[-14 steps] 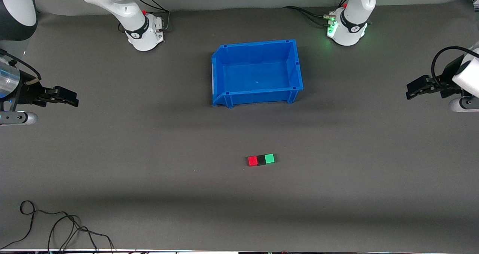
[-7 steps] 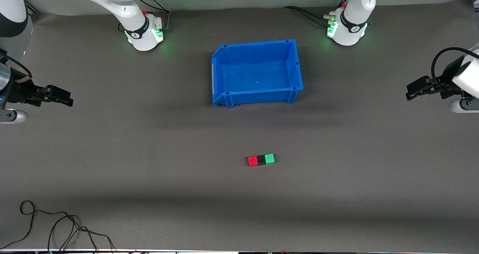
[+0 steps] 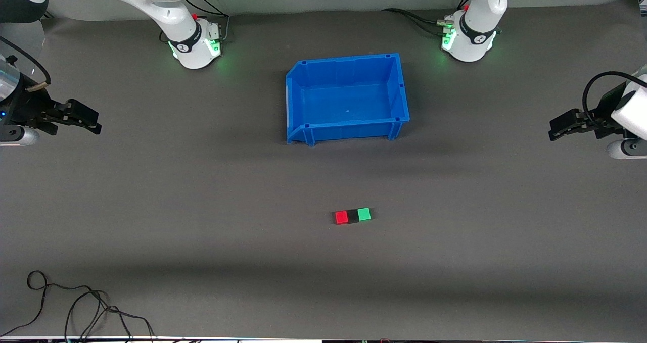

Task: Attach green and red cubes to black cube

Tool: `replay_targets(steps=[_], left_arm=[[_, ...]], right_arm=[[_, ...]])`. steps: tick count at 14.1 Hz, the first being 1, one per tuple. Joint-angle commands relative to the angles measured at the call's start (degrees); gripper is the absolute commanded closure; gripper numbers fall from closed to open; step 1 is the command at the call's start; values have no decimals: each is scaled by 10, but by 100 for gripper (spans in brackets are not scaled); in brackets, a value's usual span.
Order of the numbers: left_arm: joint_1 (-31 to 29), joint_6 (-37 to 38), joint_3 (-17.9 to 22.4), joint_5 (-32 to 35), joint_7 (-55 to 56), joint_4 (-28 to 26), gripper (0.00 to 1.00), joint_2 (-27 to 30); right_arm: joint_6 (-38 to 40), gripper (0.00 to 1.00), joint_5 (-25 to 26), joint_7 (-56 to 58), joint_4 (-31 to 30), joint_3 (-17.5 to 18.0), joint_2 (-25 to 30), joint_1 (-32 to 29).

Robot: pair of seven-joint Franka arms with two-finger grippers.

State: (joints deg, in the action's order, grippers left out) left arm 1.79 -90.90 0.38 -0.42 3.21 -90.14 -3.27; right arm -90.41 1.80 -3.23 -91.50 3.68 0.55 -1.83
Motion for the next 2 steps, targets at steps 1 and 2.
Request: replay_targets(steps=[1, 2], left_arm=[[0, 2, 2, -3, -9, 10, 0, -2], [3, 3, 2, 3, -9, 10, 0, -2]], right_arm=[[-12, 0, 7, -23, -13, 0, 11, 3], [-13, 0, 7, -16, -11, 0, 9, 3]])
